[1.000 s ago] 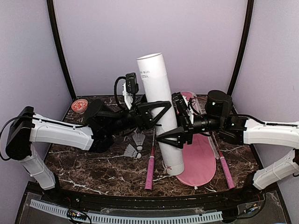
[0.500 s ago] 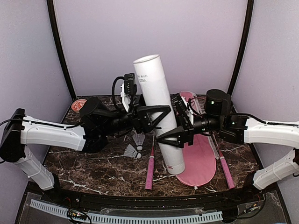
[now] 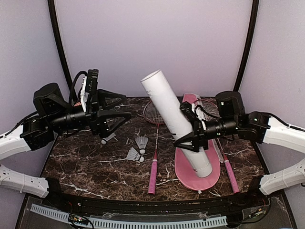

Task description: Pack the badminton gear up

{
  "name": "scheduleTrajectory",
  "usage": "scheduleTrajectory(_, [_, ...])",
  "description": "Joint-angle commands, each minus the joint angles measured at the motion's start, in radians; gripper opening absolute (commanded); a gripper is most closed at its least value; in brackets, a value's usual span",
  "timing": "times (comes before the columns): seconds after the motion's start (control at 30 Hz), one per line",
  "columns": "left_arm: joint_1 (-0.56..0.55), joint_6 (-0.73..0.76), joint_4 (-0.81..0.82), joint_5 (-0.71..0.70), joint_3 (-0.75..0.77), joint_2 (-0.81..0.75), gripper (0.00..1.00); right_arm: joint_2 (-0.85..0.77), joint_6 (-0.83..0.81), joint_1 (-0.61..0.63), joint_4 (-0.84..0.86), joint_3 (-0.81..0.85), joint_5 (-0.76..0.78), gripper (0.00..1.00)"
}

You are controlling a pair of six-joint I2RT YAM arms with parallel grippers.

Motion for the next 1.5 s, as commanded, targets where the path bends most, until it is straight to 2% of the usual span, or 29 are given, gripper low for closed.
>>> scheduleTrajectory(0.0, [0.023, 0.134, -0.382, 0.004, 0.052, -0.091, 0.87, 0.001, -0.119, 0.031, -0.228, 0.077, 0.197, 0.47])
scheduleTrajectory(0.13, [0.023, 0.187, -0.480, 0.015, 0.075, -0.115, 0.80, 0.015, -0.170, 0.059, -0.336, 0.116, 0.298, 0.44])
scheduleTrajectory(0.43, [0.023, 0.271, -0.438, 0.033, 0.033, -0.092, 0.52, 0.045, -0.231, 0.160, -0.410, 0.115, 0.414, 0.44])
scheduleTrajectory(0.63, [0.024, 0.315, -0.419, 0.091, 0.039, -0.038, 0.41, 0.060, -0.238, 0.212, -0.409, 0.106, 0.437, 0.42])
scheduleTrajectory(0.83, [0.037, 0.287, -0.434, 0.164, 0.060, 0.020, 0.31, 0.063, -0.249, 0.252, -0.410, 0.104, 0.461, 0.41])
scheduleTrajectory(1.03, [0.065, 0.253, -0.409, 0.295, 0.048, 0.026, 0.13, 0.040, -0.246, 0.261, -0.388, 0.077, 0.475, 0.40])
scheduleTrajectory(1.3, [0.072, 0.238, -0.401, 0.371, 0.039, 0.044, 0.00, 0.017, -0.240, 0.261, -0.367, 0.047, 0.491, 0.39])
scheduleTrajectory(1.47, [0.121, 0.204, -0.384, 0.388, 0.022, 0.017, 0.00, -0.004, -0.226, 0.261, -0.367, 0.030, 0.525, 0.36])
